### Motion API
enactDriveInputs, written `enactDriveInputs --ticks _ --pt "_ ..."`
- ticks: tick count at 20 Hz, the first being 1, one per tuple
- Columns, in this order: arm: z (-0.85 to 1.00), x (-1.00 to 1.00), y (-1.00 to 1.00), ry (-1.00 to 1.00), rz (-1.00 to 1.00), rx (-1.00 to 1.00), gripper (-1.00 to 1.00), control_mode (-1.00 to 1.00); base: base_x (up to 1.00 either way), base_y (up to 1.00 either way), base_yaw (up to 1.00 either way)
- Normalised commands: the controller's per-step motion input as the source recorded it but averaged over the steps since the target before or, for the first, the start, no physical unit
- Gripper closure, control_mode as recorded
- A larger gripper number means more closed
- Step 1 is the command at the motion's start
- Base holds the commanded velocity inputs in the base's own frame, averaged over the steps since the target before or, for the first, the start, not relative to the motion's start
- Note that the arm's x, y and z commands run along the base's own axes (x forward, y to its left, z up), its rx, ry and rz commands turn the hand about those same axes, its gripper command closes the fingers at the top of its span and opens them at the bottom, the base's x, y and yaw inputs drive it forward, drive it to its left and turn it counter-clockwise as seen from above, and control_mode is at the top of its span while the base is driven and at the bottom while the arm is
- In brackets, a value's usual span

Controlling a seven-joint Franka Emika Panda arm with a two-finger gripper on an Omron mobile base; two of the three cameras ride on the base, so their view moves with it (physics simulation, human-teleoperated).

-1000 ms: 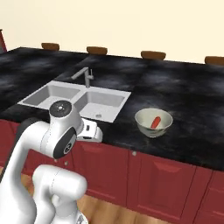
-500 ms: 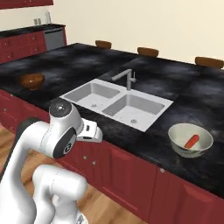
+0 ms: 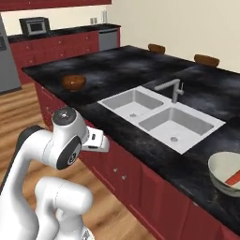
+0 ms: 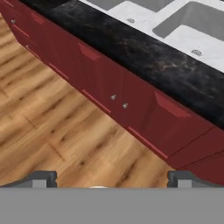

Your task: Pick the mushrooms from the cabinet and place them in one bowl. Pick the carrot from the sink and place it in the other bowl.

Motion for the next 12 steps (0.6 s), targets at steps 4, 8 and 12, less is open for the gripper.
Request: enactDriveInputs --ticks 4,8,12 --pt "0.0 0.0 0.0 0.0 0.0 0.0 -1.0 1.0 -0.1 0.0 0.49" --pt "0.0 0.0 0.0 0.0 0.0 0.0 -1.0 1.0 -0.04 0.0 0.5" --pt "0.0 0.0 0.0 0.0 0.0 0.0 -1.0 1.0 -0.03 0.0 0.5"
